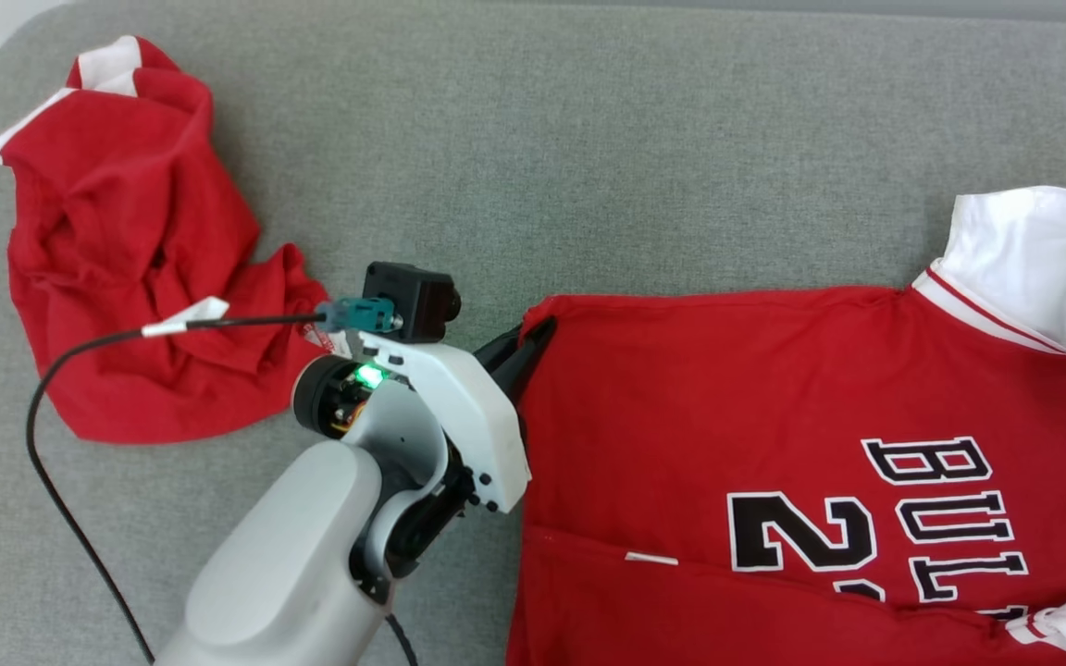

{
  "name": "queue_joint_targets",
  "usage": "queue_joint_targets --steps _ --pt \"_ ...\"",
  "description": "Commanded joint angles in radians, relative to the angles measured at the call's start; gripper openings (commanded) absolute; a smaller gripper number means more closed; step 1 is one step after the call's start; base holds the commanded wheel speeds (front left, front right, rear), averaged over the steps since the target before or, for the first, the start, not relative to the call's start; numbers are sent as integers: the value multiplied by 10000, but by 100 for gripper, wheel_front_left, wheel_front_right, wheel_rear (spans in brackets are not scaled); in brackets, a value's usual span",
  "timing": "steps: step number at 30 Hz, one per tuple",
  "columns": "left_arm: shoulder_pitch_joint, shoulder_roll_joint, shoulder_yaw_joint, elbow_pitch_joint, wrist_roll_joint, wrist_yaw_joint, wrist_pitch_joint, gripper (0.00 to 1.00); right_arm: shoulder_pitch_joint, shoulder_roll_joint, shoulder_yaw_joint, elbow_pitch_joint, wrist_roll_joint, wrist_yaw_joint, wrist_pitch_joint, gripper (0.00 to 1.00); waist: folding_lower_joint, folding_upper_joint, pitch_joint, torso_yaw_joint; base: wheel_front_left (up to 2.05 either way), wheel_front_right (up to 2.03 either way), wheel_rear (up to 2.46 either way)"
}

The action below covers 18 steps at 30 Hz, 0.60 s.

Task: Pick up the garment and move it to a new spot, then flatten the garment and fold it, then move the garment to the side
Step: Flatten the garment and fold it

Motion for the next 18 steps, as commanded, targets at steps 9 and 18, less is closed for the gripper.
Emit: queue_joint_targets --steps 9,18 --pt "706 203 75 -817 -183 148 -245 0 538 -418 -69 -292 -138 17 -1322 0 0 0 -549 -170 0 0 0" --pt "1662 438 79 -1844 -414 381 -246 0 1767 -764 -435 -1067 -104 16 -2171 0 0 0 -1224 -434 0 0 0"
